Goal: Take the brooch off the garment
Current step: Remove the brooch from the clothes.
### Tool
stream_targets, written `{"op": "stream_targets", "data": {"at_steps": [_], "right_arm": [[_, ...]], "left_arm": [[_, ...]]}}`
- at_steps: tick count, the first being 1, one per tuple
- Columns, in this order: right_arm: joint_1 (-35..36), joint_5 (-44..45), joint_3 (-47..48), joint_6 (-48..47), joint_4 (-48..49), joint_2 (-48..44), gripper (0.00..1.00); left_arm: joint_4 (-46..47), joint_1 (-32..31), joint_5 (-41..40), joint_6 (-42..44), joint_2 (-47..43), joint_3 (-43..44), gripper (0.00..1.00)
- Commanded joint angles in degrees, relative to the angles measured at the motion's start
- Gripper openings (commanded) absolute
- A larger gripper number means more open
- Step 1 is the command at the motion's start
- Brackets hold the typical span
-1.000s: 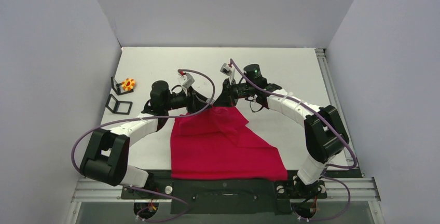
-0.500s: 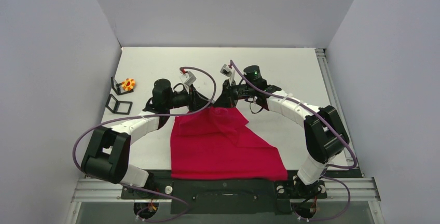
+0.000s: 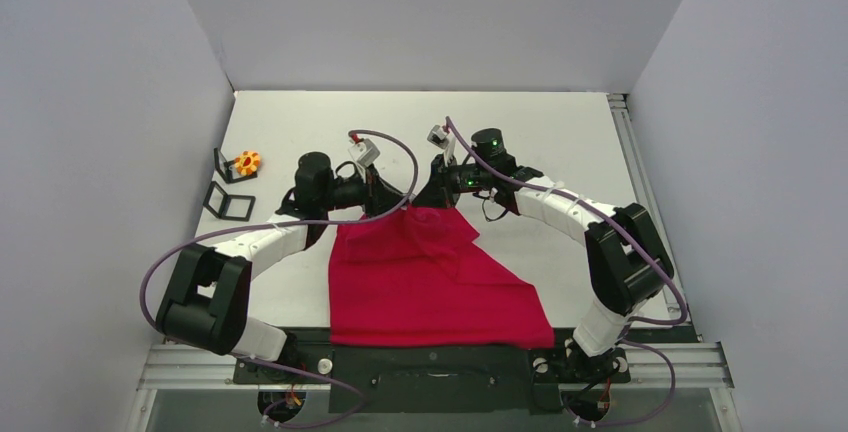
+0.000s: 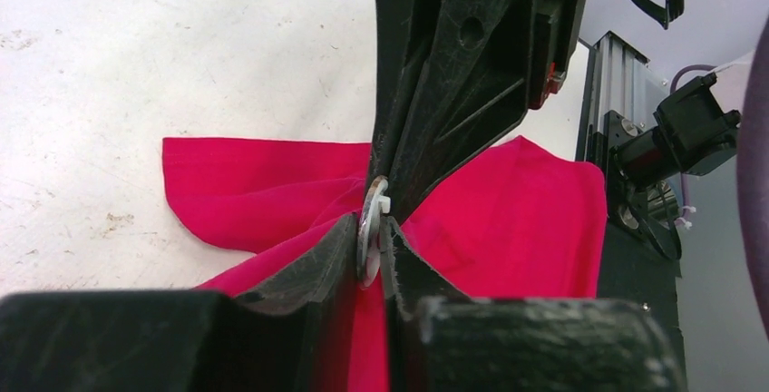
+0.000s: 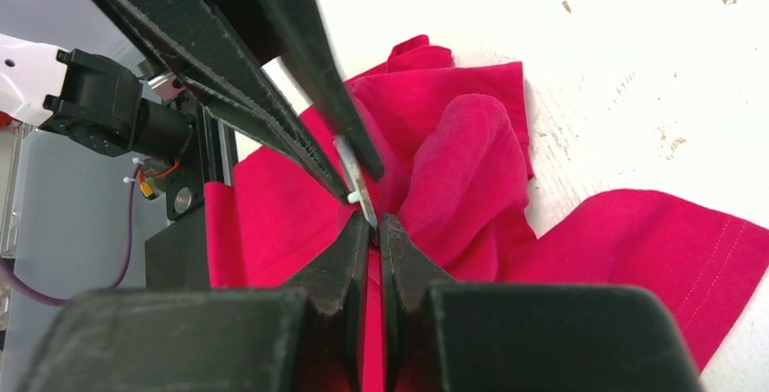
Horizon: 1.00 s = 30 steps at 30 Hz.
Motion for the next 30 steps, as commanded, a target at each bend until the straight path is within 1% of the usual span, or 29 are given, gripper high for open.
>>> {"op": "stream_targets", "data": {"at_steps": [1,3,6,9,12,14,20,24,26,28,29,30], "right_arm": [[0.6,-3.5,1.0,-1.8,2.4,-4.5,0.00],[0.3,-3.3,1.3,-4.1,0.4,-4.5,0.00],[0.2,-3.6,2.4,-8.2,-2.4,-4.5,0.00],[0.2,-4.4,2.6,-10.5,-4.9,-4.3,0.00],[0.2,-5.4,3.0,-12.8,-6.4,-4.3,0.00],[0.2,-5.6,3.0,-13.3,-7.0,-4.4,0.00],[0.2,-6.2,3.0,-14.1,-7.7,-4.7,0.00],[0.2,-6.5,3.1,-14.3,-7.7,-4.8,0.00],[0.2,-6.6,3.1,-14.3,-7.7,-4.9,0.00],[0.2,-6.9,3.1,-14.3,-7.7,-4.9,0.00],[0.2,-7.0,3.1,-14.1,-7.7,-4.9,0.00],[0.2,-7.0,3.1,-14.2,-7.7,-4.9,0.00]], "left_arm": [[6.9,0.4,1.8,-4.0,-1.1,-0.3,0.23],[9.8,1.3,3.3,-5.2,-2.6,-1.1,0.29],[8.6,3.6,6.0,-2.2,-3.4,-1.2,0.32],[4.7,4.7,7.9,2.6,-3.6,-0.5,0.32],[0.8,4.5,9.0,9.0,-3.6,0.8,0.31],[-1.0,4.1,9.3,11.4,-3.2,1.6,0.31],[-2.0,2.5,9.9,12.8,-1.3,3.0,0.32],[-2.8,1.1,9.7,12.9,-0.3,3.6,0.29],[-4.6,0.3,9.1,14.9,0.3,4.1,0.28],[-5.7,-0.3,8.4,16.1,0.7,4.5,0.25],[-5.8,-0.5,7.9,16.2,0.9,4.6,0.20],[-6.2,-0.6,7.6,16.3,1.1,4.6,0.18]]}}
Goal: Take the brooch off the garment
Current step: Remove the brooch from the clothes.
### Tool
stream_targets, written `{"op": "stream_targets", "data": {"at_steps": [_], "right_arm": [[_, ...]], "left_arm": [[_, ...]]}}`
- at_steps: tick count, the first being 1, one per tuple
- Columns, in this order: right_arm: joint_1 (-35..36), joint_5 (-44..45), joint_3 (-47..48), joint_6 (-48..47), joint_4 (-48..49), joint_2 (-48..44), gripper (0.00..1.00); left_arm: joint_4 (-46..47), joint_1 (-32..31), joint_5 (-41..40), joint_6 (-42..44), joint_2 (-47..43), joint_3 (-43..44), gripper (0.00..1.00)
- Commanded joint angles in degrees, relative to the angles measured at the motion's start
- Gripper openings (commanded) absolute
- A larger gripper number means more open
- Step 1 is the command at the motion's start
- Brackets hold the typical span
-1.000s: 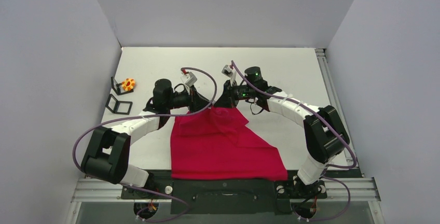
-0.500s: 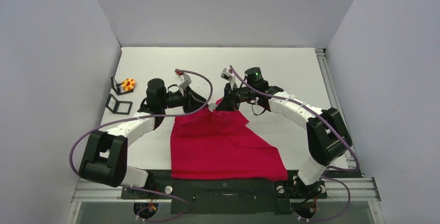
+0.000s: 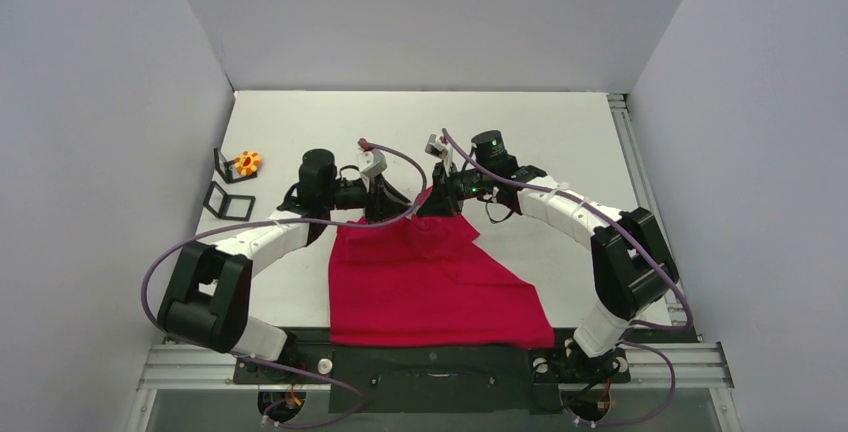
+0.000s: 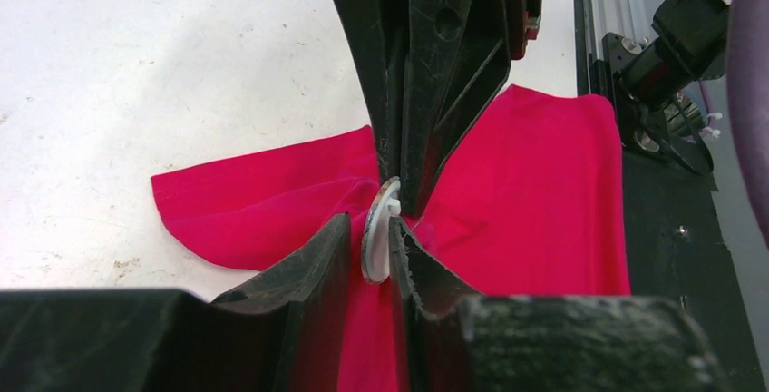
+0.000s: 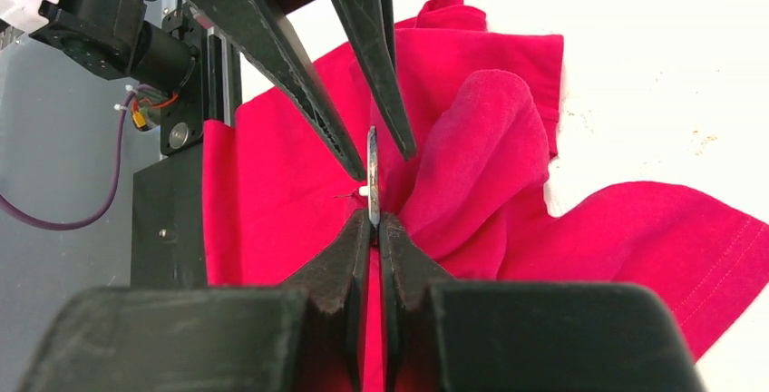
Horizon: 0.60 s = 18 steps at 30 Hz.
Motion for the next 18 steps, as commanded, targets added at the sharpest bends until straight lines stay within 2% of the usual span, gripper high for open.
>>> {"op": "stream_targets", "data": {"at_steps": [1,3,6,7,9,10,12,18], "right_arm": [[0.2,-3.0,2.4,-1.8,1.8,-3.2,0.00],[0.1,-2.9,2.3,-2.0,1.6,-3.3,0.00],[-0.1,-2.4,3.3,-2.7,-0.6,-2.9,0.01],[-0.2,-2.0,3.6,-3.7,-2.7,-2.7,0.10],[-0.8,-1.2,4.5,-4.8,-5.1,-2.7,0.19],[-1.4,-0.8,4.7,-4.9,-5.5,-2.9,0.20],[-2.2,-0.1,4.9,-5.1,-6.9,-3.4,0.24],[-4.2,1.8,5.8,-7.3,-12.6,-4.1,0.32]], "left_arm": [[-2.2,-0.8,-0.3,3.1,0.8,2.9,0.13],[-4.6,-0.8,-0.1,4.7,0.8,3.5,0.03],[-11.8,-0.8,-1.6,7.4,0.5,4.8,0.00],[-14.1,-0.8,-2.3,10.2,0.3,5.7,0.00],[-21.4,-0.9,-5.8,15.6,-0.7,7.0,0.00],[-26.7,-1.1,-8.5,19.1,-1.3,7.3,0.00],[-31.4,-1.6,-13.8,23.3,-2.4,7.4,0.00],[-38.5,-5.4,-31.6,32.8,-3.6,7.7,0.00]]}}
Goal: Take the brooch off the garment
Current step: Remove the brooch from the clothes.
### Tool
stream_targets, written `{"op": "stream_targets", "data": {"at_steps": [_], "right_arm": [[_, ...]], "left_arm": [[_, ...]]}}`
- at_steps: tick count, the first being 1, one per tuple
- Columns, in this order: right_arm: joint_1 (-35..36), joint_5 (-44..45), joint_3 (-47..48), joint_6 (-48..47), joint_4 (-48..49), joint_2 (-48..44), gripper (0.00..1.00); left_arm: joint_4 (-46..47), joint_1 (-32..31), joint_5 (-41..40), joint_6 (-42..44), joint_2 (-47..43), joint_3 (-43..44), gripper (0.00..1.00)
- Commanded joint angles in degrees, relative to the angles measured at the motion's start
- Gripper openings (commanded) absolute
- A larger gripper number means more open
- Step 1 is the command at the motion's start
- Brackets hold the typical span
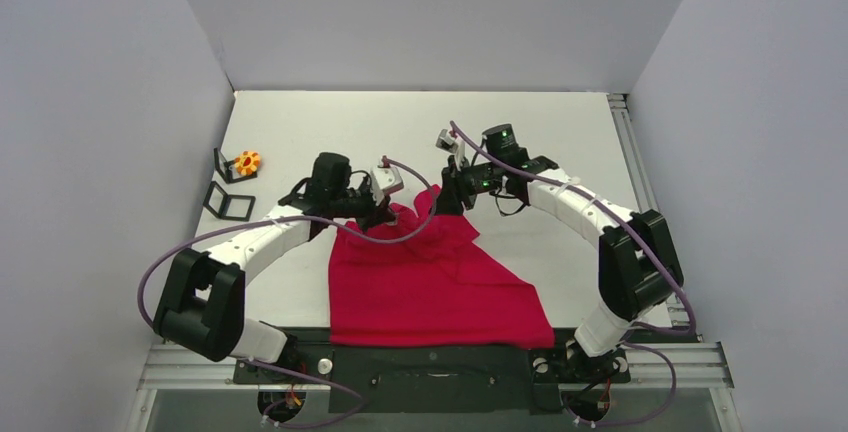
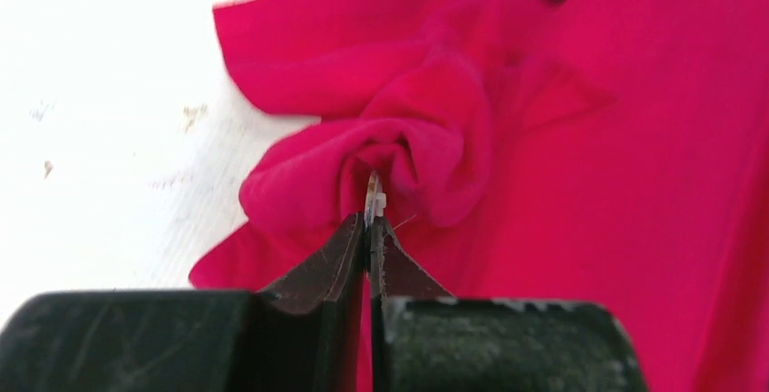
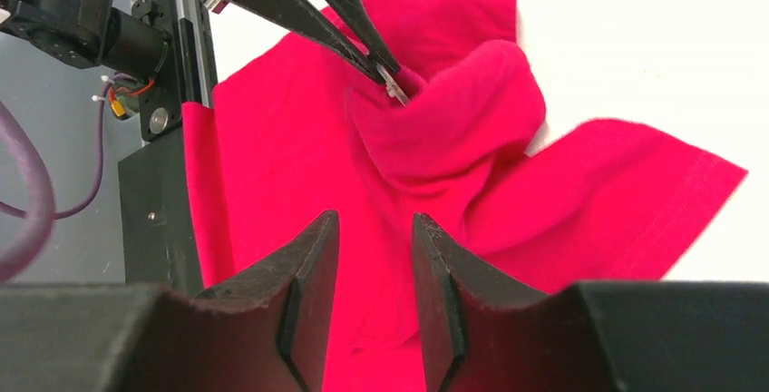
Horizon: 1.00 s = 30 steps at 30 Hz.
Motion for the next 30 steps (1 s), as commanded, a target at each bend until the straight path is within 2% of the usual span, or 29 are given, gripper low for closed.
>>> {"op": "stream_targets", "data": {"at_steps": [1,3,8,15,18,21,23,24,25,26,27,28,29,30], "right_arm": [[-1.5,0.9,3.4,-3.3,-4.7,-3.6,0.35],[-1.9,1.7,3.9,-3.6,-6.1,-3.9,0.39],[-2.6,4.1,4.7,-5.1,-9.8,-5.8,0.45],[-3.3,8.6,7.1,-4.7,-12.4,-8.5,0.54],[-3.3,9.4,9.2,-2.3,-12.1,-9.5,0.61],[-3.3,11.3,10.6,1.8,-9.9,-11.4,0.63],[-3.2,12.0,11.0,5.5,-7.5,-12.9,0.63],[-3.1,12.0,11.2,6.7,-6.8,-13.5,0.63],[-2.9,12.1,11.4,8.5,-5.7,-14.4,0.64],[-2.5,11.9,11.4,9.3,-5.2,-15.0,0.64],[-1.9,11.7,11.4,10.4,-4.4,-16.0,0.64],[-1.5,11.3,11.3,10.5,-4.3,-16.6,0.64],[-0.5,11.1,11.2,10.3,-4.3,-17.7,0.64],[0.2,10.9,11.0,9.9,-4.4,-18.2,0.64]], "left_arm": [[-8.9,-3.7,-16.3,10.7,-1.9,2.2,0.00],[-8.8,-4.9,-22.9,12.0,-1.6,2.2,0.00],[-10.4,-3.9,-28.3,10.0,-1.9,3.2,0.00],[-16.2,7.3,-17.6,0.8,-9.4,5.9,0.00],[-17.6,11.5,-13.2,-4.4,-12.1,7.5,0.00],[-16.9,14.6,-2.2,-14.8,-13.8,10.7,0.00],[-13.7,16.5,5.8,-23.4,-14.5,11.8,0.00],[-8.9,17.5,10.6,-26.8,-15.1,11.5,0.00],[-5.6,17.8,12.5,-34.3,-15.4,10.2,0.00],[3.0,18.2,15.3,-38.2,-16.1,9.4,0.00],[7.9,18.3,16.6,-46.6,-16.3,7.5,0.00],[16.7,18.3,18.8,-54.7,-16.4,5.6,0.00],[21.6,18.0,19.7,-58.8,-16.2,4.8,0.00],[31.4,17.8,21.0,-66.7,-15.7,3.4,0.00]]}}
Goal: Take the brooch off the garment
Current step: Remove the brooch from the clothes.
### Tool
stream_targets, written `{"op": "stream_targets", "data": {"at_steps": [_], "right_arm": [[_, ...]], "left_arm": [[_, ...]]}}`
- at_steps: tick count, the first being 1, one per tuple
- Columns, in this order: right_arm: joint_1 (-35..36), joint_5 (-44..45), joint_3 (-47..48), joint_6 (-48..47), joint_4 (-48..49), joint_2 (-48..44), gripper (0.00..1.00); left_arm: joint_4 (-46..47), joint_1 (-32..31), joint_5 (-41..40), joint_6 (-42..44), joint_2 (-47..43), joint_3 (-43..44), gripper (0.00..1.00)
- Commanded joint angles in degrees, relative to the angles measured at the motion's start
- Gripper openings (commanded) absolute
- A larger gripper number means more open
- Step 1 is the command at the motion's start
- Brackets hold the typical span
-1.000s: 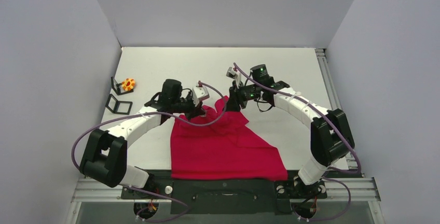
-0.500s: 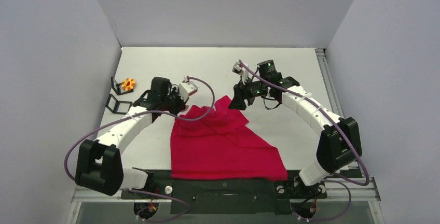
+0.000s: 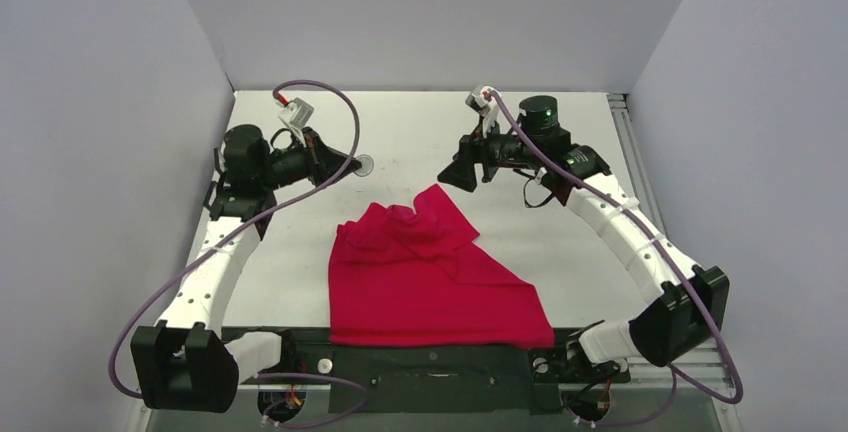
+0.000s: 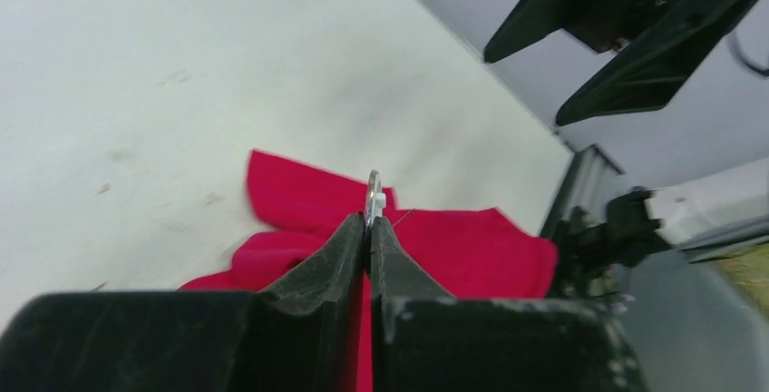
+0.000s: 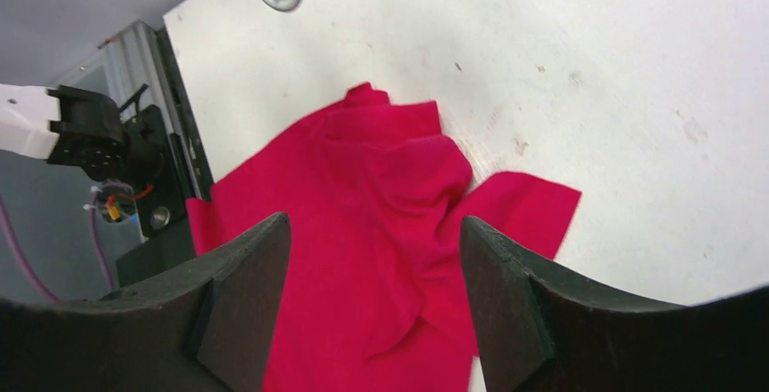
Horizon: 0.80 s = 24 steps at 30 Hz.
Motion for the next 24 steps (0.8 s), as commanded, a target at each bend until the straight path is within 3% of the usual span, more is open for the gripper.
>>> {"op": "stream_targets", "data": {"at_steps": [1,3,5,9,16,24], "right_arm": [[3.8,-0.4,2.0,2.6,3.9,-5.0,0.64],[5.6,-0.6,1.4,3.1,4.6,-5.8,0.64],[6.9,-0.8,-0.1,5.3,7.9,-6.8,0.64],[8.4,-0.8,-2.6,11.5,15.7,-7.7,0.67],[9.2,-3.7,-1.3,17.1,20.5,-5.6,0.67],[10.7,-3.5,-1.5,16.5,19.9,-4.8,0.68]], "left_arm": [[35.5,-0.9,12.9,-34.2,-0.2,-4.3,0.00],[45.5,-2.2,13.8,-40.6,0.8,-4.8,0.00],[49.5,-3.9,14.6,-43.3,1.4,-4.8,0.00],[49.3,-7.5,14.8,-41.7,1.2,-4.3,0.00],[49.0,-9.9,16.8,-39.9,1.7,-2.7,0.00],[51.6,-11.1,15.5,-41.5,1.4,-3.2,0.00]]}}
